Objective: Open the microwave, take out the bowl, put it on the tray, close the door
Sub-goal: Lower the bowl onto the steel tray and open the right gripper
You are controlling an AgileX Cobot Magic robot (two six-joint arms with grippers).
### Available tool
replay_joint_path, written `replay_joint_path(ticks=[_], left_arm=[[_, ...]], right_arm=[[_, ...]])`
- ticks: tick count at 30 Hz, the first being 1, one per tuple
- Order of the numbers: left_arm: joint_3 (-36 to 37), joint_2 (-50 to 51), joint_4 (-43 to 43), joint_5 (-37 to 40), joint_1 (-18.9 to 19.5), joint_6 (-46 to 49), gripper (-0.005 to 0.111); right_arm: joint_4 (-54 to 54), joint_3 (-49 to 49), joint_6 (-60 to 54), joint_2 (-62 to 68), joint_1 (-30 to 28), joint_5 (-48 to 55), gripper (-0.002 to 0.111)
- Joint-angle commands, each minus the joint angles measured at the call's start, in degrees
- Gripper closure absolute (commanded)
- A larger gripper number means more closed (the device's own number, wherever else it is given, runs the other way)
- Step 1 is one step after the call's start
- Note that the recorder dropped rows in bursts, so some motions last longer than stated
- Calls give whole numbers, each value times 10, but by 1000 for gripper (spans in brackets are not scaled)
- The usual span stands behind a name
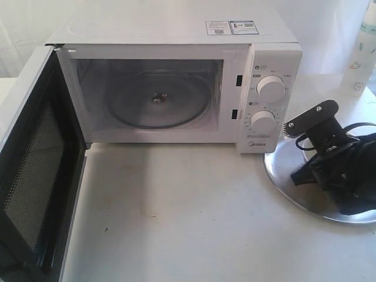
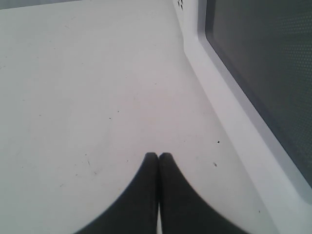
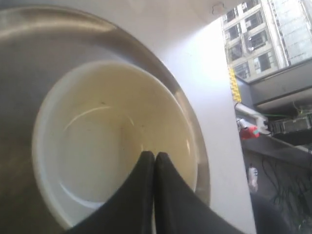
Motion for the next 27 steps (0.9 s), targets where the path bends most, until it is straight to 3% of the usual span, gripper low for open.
replay_joint_path(ticks=[1,6,18,22,27], left_arm=[[-2,-1,-5,1,-4,0,107],[-2,-1,-5,1,-4,0,107],[-2,-1,-5,1,-4,0,107],[-2,-1,-5,1,-4,0,107],[-2,-1,-5,1,-4,0,107]], right_arm=[[-1,-1,-8,22,-57,-112,108],[-1,-4,-29,30,-98,-182,108],[19,-26,-81,30,-129,-311,108],[99,-24,-152,30,-134,-303,108],[331,-24,-388,30,-134,-282,108]])
